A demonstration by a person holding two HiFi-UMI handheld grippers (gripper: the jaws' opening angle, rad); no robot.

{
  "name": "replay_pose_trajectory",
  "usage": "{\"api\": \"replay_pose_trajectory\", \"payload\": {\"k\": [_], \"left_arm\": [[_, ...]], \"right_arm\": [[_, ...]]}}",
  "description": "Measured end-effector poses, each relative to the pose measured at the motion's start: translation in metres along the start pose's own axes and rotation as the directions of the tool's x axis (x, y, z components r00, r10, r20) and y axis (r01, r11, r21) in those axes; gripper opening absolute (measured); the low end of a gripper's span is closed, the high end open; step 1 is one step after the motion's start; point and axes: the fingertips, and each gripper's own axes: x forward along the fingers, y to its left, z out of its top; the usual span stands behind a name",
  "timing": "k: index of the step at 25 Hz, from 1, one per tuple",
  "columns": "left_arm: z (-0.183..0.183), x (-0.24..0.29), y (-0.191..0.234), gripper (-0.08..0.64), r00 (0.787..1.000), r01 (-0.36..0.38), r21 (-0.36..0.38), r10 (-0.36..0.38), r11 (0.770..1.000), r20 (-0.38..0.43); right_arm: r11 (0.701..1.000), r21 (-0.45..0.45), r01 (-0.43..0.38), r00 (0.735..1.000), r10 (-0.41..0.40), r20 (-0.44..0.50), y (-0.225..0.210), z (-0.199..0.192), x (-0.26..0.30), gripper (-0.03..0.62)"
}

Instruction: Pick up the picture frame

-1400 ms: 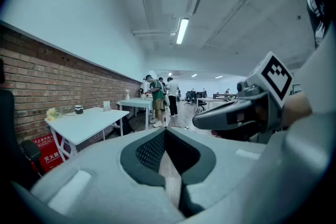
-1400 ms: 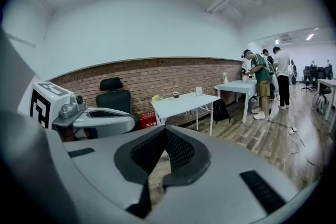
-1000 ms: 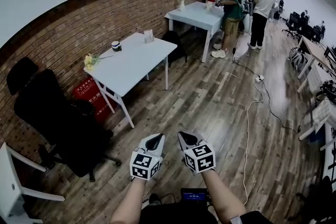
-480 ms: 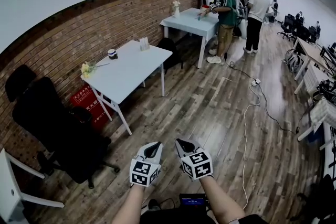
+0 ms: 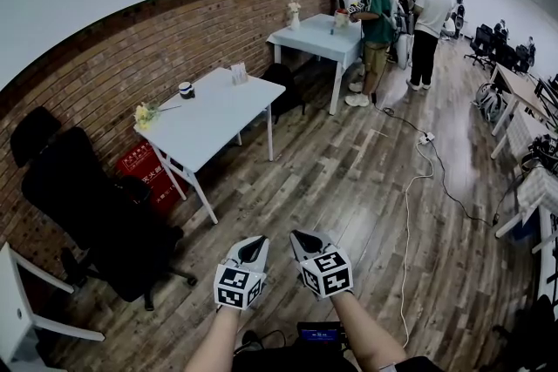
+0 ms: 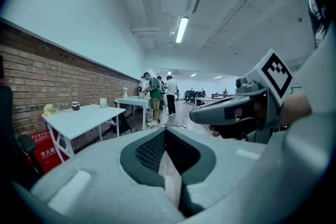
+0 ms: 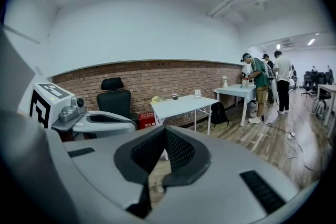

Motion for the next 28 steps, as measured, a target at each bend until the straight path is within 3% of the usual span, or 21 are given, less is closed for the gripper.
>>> {"api": "replay_pose_trajectory", "payload": {"k": [15, 22, 28], "left_arm": [[-0.014, 0.028, -0.02, 0.011, 0.994, -0.103, -0.048, 0.101, 0.994, -0.048], [-0.019, 0.063, -0.009, 0.011, 0.994, -0.082, -0.041, 0.079, 0.996, -0.074], [-0.018, 0.105, 0.032, 0.011, 0.996, -0.06, -0.052, 0.056, 0.997, -0.075]], "right_arm": [[0.997, 0.02, -0.079, 0.996, 0.08, -0.038, -0.046, -0.024, -0.008, 0.008], [0.997, 0.049, -0.058, 0.997, 0.06, -0.053, -0.079, -0.024, 0.016, 0.008], [0.998, 0.051, -0.034, 0.997, 0.038, -0.07, -0.102, -0.016, 0.061, 0.008]]}}
